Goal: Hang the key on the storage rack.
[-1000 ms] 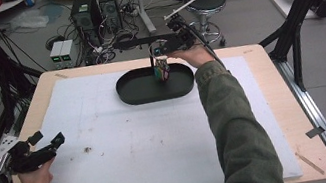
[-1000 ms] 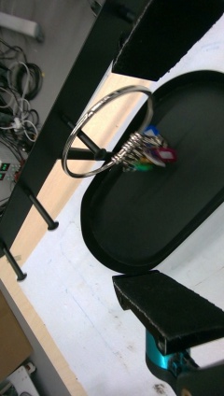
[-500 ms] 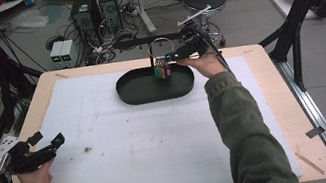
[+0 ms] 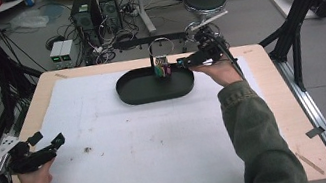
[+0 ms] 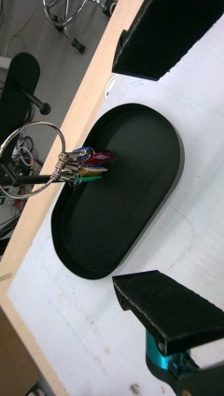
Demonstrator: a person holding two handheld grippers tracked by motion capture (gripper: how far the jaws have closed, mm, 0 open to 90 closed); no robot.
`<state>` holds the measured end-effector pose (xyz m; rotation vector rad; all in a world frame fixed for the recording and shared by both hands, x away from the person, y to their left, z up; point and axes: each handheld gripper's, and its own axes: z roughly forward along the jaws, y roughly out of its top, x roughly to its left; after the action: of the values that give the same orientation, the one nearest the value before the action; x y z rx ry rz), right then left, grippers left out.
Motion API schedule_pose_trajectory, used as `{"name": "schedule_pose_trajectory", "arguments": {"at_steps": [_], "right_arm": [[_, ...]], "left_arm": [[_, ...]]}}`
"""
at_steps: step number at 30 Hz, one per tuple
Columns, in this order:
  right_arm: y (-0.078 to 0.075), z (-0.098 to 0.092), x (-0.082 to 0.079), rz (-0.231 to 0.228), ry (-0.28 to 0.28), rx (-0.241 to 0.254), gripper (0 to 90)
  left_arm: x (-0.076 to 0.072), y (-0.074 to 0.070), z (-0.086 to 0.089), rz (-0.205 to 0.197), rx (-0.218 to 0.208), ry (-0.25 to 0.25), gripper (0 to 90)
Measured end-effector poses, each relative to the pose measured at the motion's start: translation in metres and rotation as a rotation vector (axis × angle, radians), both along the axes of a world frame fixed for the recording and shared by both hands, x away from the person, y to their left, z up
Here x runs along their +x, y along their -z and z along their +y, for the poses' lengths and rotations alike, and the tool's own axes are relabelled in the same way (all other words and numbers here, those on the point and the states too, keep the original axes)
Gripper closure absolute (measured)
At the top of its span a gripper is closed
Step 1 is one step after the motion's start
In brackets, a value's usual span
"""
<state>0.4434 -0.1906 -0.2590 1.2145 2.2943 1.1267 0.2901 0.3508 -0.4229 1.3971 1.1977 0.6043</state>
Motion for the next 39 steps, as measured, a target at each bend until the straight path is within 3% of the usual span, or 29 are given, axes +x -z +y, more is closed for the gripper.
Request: {"name": "schedule_pose_trajectory", "arguments": {"at_steps": [2, 5, 10, 14, 32, 39], "right_arm": [[0.000, -0.003, -0.002, -0.002, 0.004, 0.004, 0.5], [0.004, -0.013, -0.009, 0.006, 0.016, 0.061, 0.4], [0.012, -0.024, -0.021, 0.002, 0.027, 0.053, 0.5], [0.018, -0.033, -0.029, 0.005, 0.036, 0.085, 0.5], [0.042, -0.045, -0.056, 0.002, 0.050, 0.090, 0.5], [0.064, -0.053, -0.071, 0.021, 0.054, 0.096, 0.5]], "left_arm": [[0.000, 0.000, 0.000, 0.001, 0.003, 0.000, 1.8], [-0.001, 0.000, 0.000, 0.001, 0.008, 0.002, 1.8], [-0.001, -0.001, -0.001, 0.002, 0.008, -0.001, 1.8], [-0.002, -0.001, -0.001, 0.004, 0.016, 0.000, 1.8], [-0.003, -0.001, 0.001, 0.004, 0.019, -0.003, 1.8], [-0.003, -0.001, 0.001, 0.005, 0.022, -0.002, 1.8]]}}
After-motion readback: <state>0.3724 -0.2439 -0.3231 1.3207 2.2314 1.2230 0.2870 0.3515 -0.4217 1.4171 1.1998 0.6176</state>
